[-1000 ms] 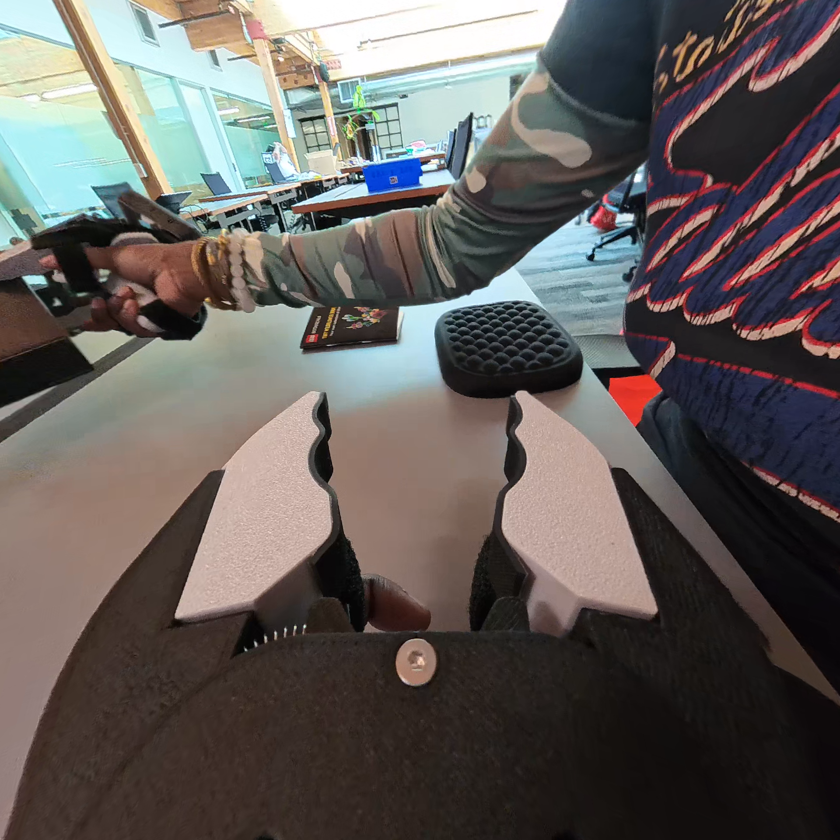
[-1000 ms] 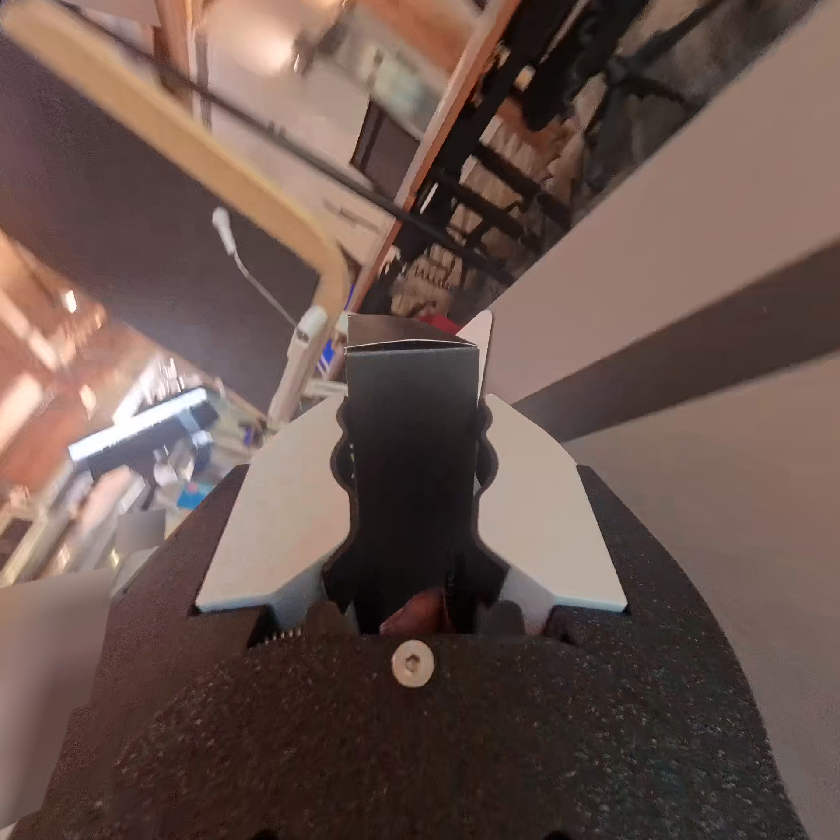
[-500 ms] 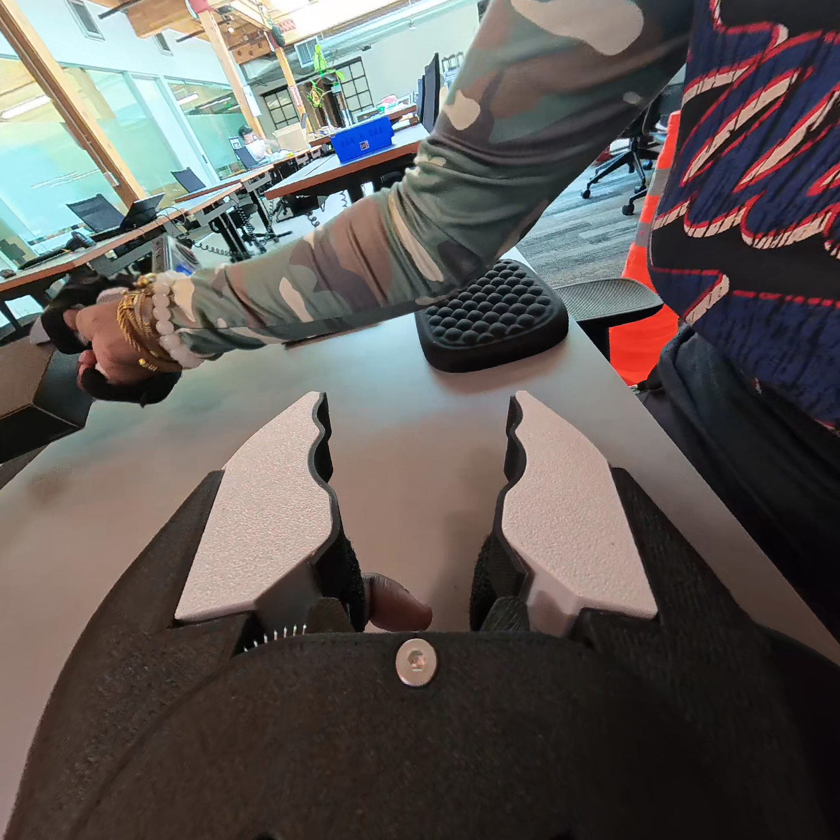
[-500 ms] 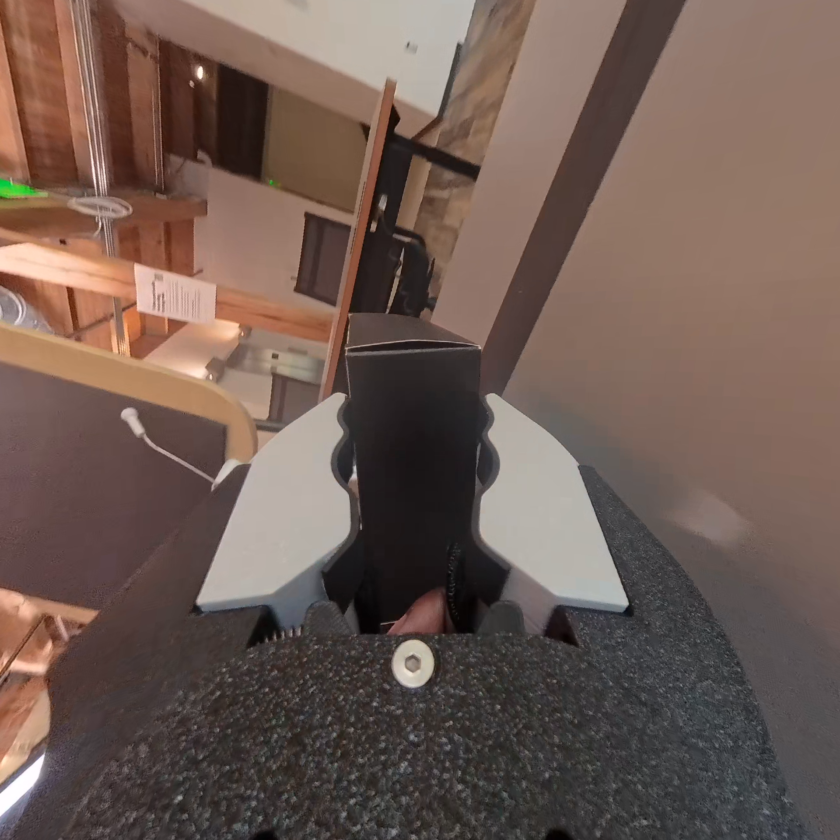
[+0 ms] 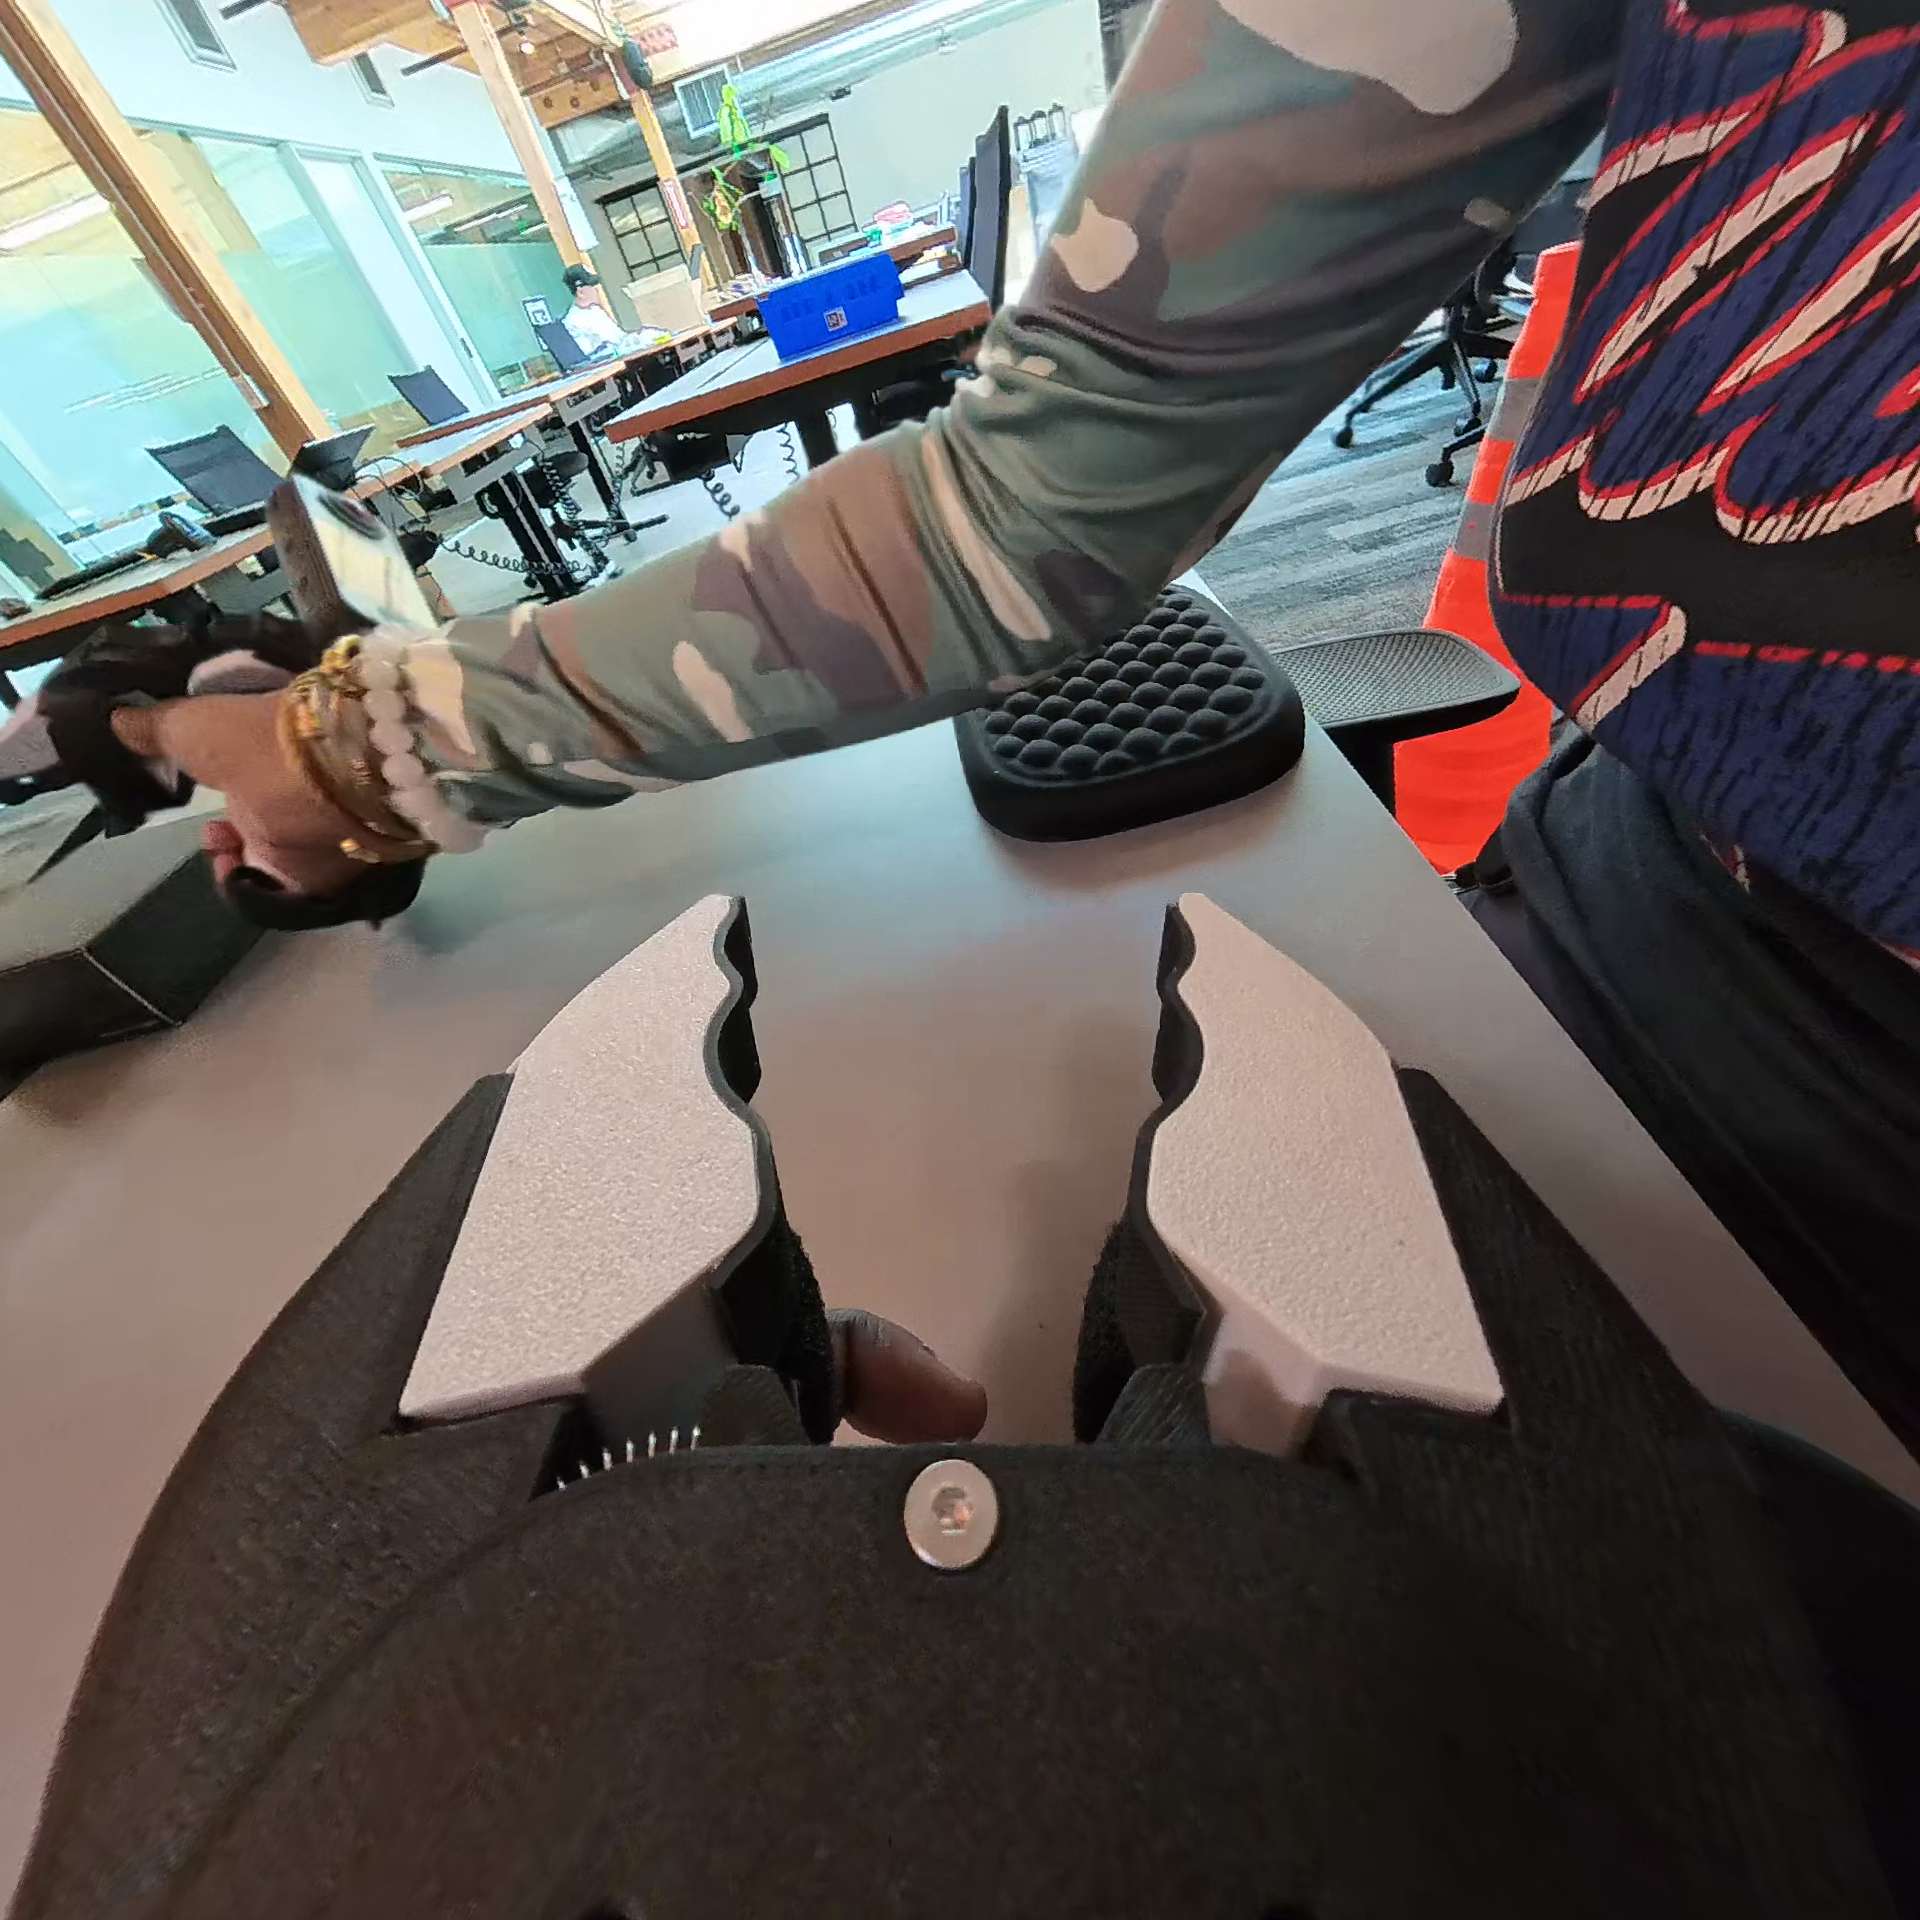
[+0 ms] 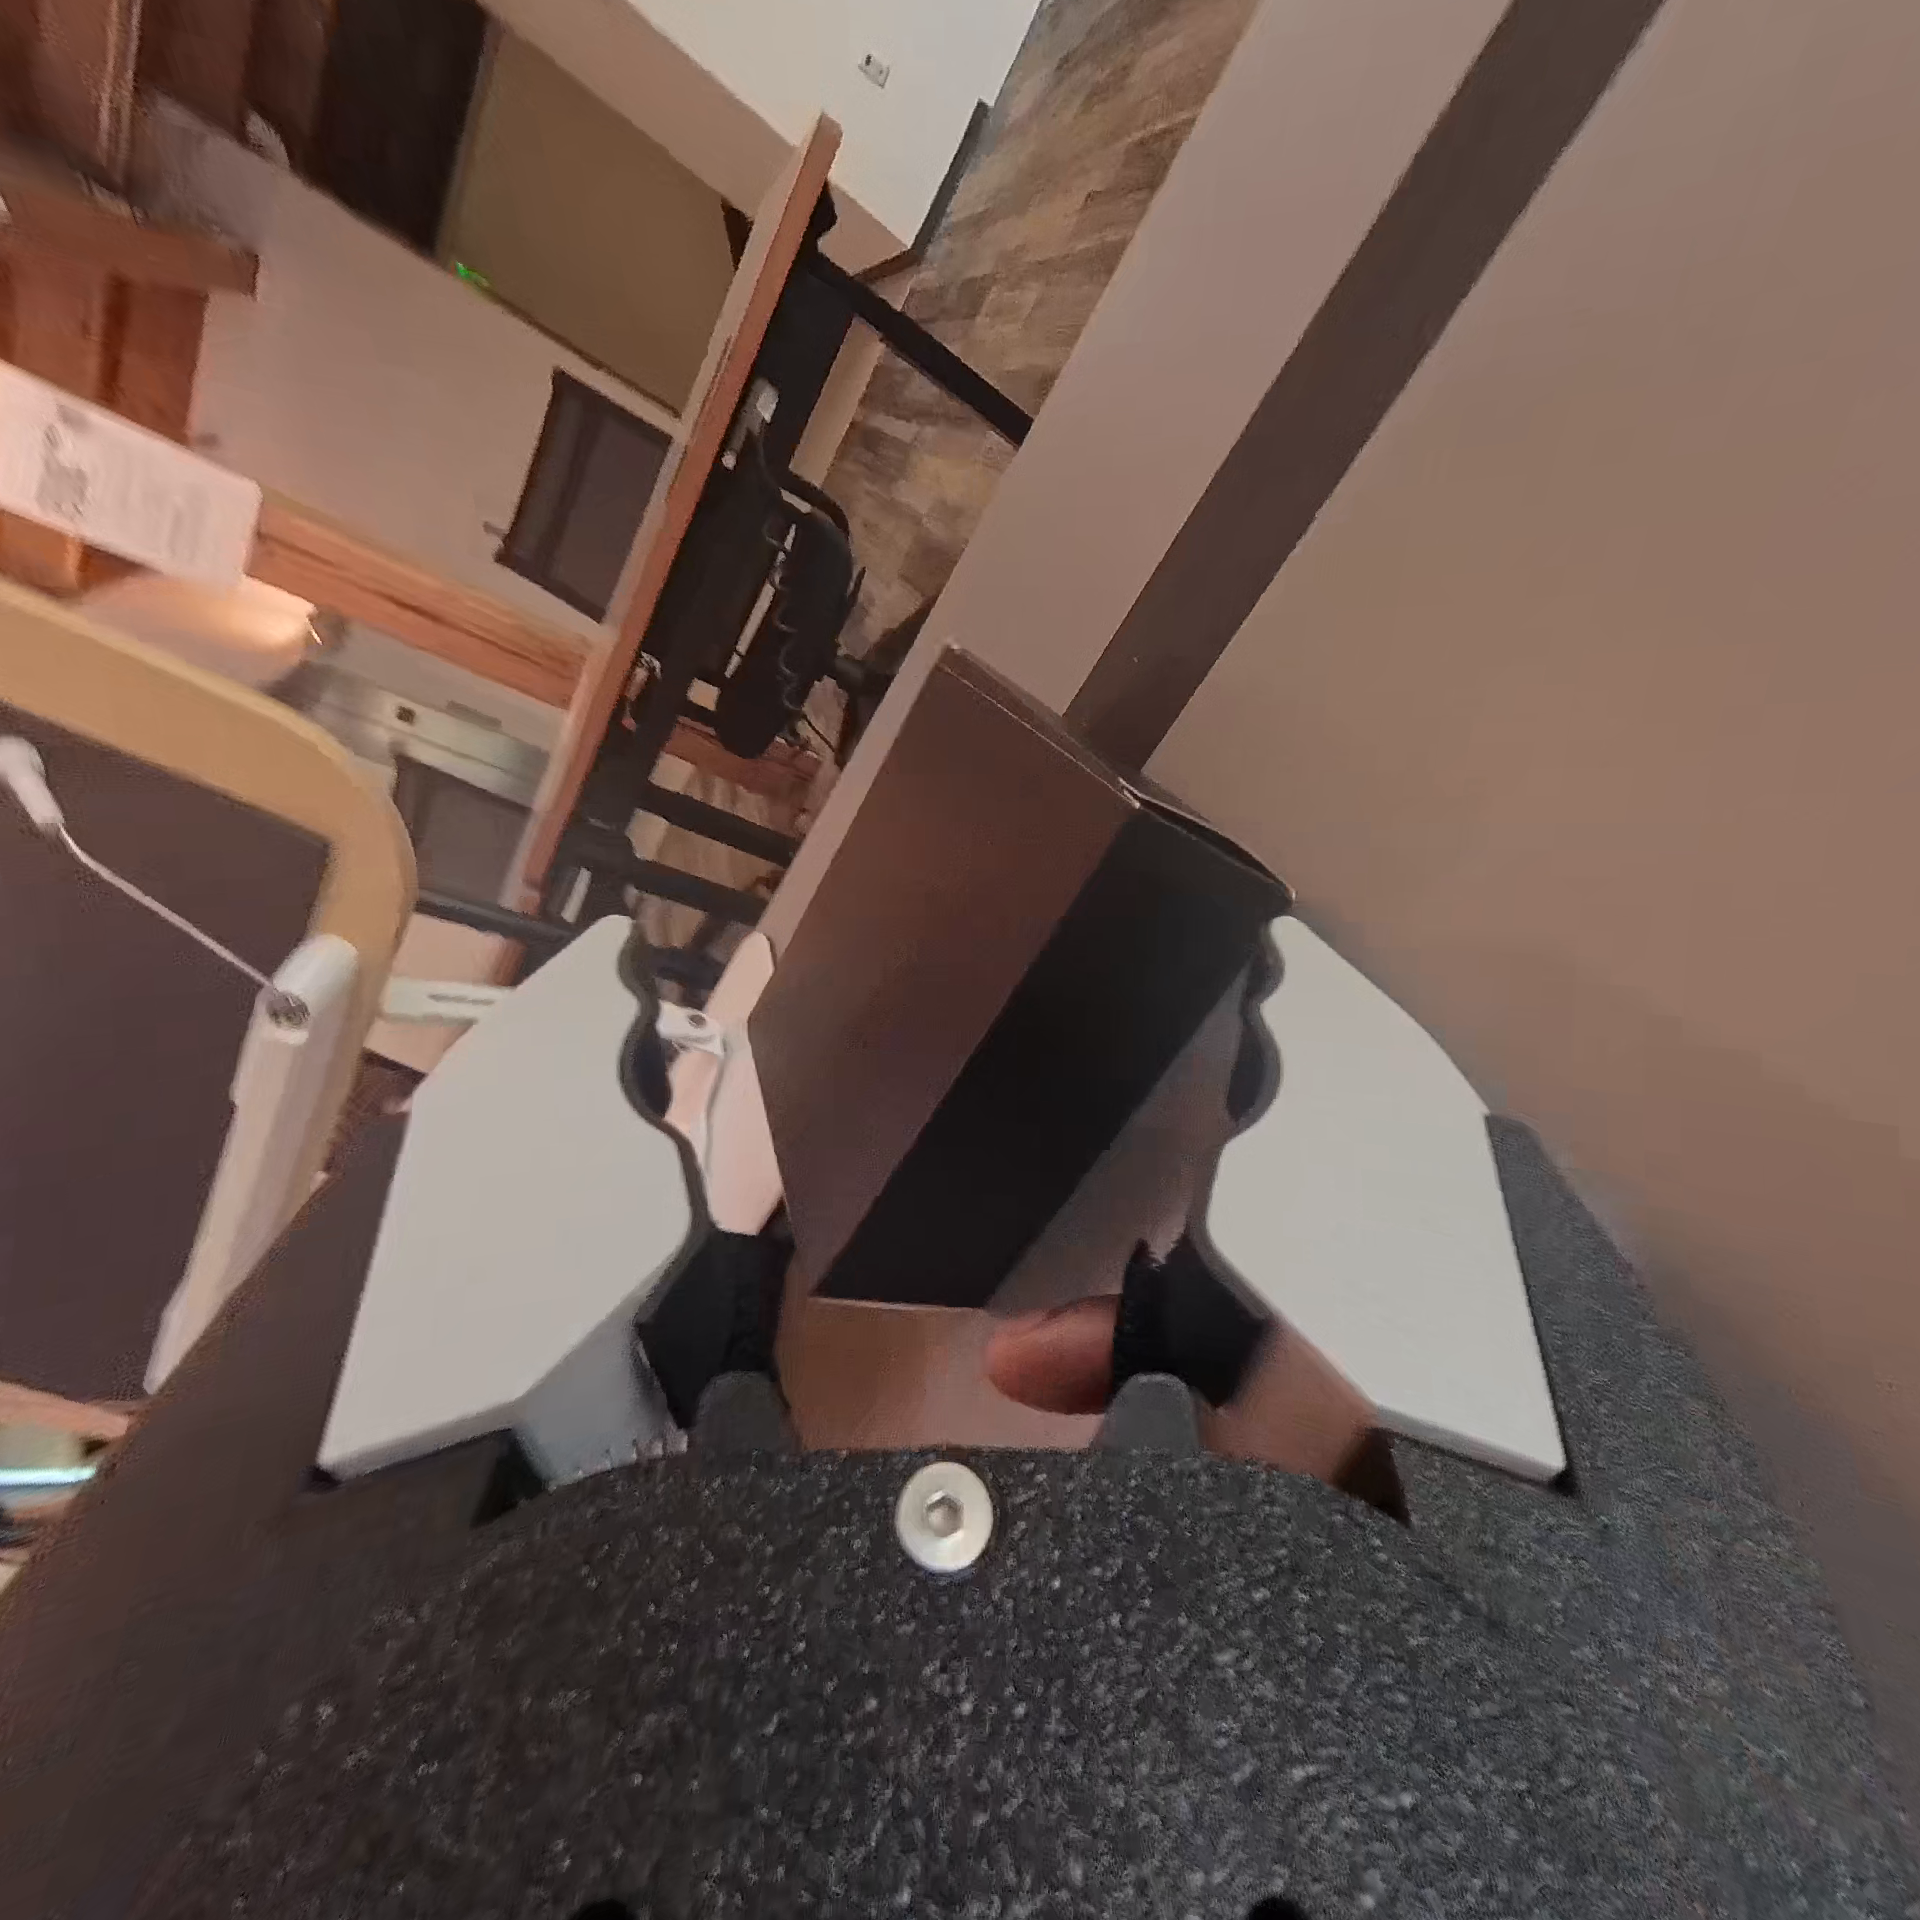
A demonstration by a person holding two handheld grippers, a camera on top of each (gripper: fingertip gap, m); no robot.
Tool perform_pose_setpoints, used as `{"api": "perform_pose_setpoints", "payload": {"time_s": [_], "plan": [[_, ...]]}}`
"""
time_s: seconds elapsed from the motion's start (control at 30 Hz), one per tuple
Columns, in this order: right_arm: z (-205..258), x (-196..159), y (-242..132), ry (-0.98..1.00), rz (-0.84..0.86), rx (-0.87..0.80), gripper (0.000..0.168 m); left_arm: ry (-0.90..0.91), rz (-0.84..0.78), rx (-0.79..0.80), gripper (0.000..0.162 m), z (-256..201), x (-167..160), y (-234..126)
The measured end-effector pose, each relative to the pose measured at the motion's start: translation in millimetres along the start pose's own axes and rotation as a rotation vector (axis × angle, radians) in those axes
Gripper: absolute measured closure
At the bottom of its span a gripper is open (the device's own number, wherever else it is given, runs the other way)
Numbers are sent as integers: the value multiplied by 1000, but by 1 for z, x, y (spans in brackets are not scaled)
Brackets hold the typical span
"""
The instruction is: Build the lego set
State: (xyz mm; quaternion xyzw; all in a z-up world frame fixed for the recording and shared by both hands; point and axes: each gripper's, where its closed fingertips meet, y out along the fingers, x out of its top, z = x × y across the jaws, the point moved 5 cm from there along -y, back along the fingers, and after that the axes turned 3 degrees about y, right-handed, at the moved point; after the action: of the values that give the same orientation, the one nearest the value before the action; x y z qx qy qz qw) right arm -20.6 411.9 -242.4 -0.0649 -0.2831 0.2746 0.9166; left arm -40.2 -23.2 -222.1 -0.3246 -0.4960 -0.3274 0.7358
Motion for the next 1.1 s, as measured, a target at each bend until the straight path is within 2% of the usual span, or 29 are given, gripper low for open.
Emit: {"api": "perform_pose_setpoints", "payload": {"time_s": [0.1, 0.2, 0.4, 0.47, 0.53, 0.6, 0.63, 0.8, 0.87, 0.93, 1.1], "plan": [[7, -4, -18, -141, 85, 39, 46, -3, 7, 18, 87, 2, -1, 0], [25, -19, -57, -328, 227, 207, 44, -9, 40, 89, 87, 9, -4, -2], [30, -28, -164, -810, 418, 496, 51, 12, 185, 543, 91, 56, -13, -36], [12, -14, -191, -1010, 402, 469, 49, 9, 228, 771, 96, 73, -11, -65], [-18, 5, -211, -1153, 397, 357, 44, -12, 344, 1000, 97, 84, -13, -101], [-53, 24, -226, -1208, 432, 205, 31, -64, 478, 1115, 101, 87, -19, -131], [-70, 32, -232, -1213, 466, 137, 21, -110, 544, 1118, 104, 85, -24, -139], [-124, 58, -251, -1145, 564, -16, 20, -309, 828, 985, 107, 73, -59, -158], [-135, 65, -251, -1125, 596, -68, 21, -325, 929, 975, 120, 69, -69, -166], [-144, 67, -249, -1134, 643, -111, 21, -351, 964, 950, 127, 66, -75, -169], [-154, 62, -237, -1114, 724, -123, 27, -374, 961, 933, 127, 60, -74, -174]]}}
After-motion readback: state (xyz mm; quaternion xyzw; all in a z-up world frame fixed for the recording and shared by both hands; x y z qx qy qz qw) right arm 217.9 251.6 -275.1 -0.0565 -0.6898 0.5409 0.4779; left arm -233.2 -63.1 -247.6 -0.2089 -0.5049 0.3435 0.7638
